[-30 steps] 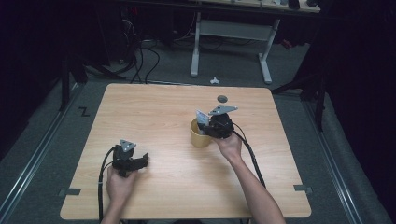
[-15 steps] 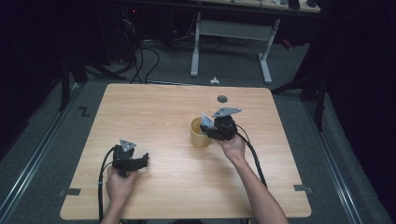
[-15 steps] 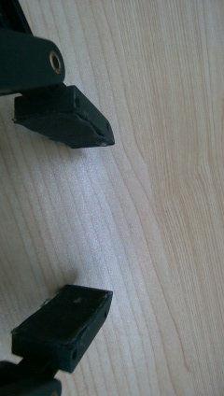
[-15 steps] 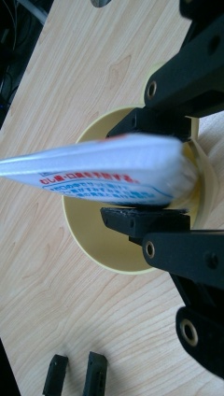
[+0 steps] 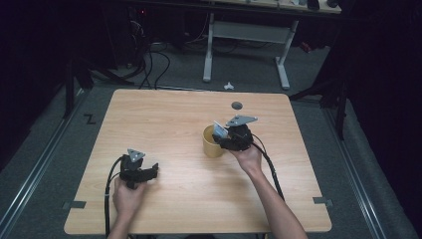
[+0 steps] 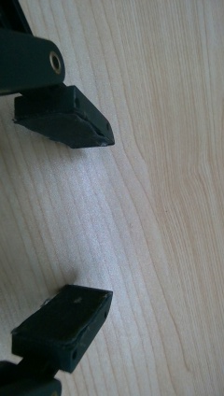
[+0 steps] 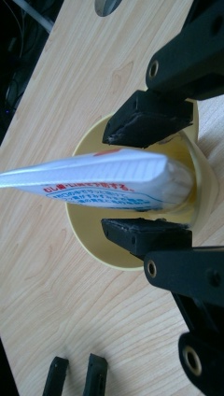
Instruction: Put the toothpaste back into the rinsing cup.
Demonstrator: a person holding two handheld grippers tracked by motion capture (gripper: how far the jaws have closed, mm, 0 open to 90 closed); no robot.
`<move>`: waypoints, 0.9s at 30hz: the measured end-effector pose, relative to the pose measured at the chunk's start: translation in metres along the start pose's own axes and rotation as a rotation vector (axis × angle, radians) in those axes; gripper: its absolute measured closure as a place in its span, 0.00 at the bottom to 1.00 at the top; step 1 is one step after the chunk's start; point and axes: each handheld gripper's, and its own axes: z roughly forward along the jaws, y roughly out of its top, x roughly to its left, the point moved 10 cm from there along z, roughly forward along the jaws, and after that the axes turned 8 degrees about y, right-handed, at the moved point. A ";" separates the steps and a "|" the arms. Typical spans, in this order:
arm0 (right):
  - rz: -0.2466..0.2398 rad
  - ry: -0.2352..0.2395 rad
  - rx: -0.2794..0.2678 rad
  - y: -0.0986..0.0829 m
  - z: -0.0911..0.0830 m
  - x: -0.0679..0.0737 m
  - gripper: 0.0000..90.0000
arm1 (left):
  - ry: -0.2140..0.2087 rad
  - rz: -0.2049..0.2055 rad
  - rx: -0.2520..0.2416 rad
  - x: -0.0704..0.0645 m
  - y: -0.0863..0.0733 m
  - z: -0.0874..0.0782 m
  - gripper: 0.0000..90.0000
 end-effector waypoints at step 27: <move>0.017 -0.008 -0.056 0.000 -0.031 0.001 0.49 | 0.000 0.000 0.000 0.000 0.000 0.000 0.24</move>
